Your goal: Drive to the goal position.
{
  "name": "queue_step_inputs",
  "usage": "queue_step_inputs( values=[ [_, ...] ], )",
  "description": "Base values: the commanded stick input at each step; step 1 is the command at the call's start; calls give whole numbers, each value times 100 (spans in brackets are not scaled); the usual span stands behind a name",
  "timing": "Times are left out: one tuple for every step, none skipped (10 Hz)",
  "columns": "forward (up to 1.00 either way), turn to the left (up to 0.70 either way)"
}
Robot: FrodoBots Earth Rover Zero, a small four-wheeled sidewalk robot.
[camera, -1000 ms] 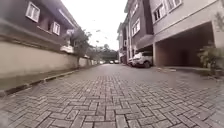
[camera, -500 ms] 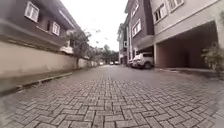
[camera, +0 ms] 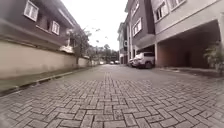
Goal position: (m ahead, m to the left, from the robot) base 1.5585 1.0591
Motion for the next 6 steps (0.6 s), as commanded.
queue_step_inputs(
  values=[
    [0,0],
    [0,0],
    [0,0],
    [0,0],
    [0,0],
    [0,0]
  ],
)
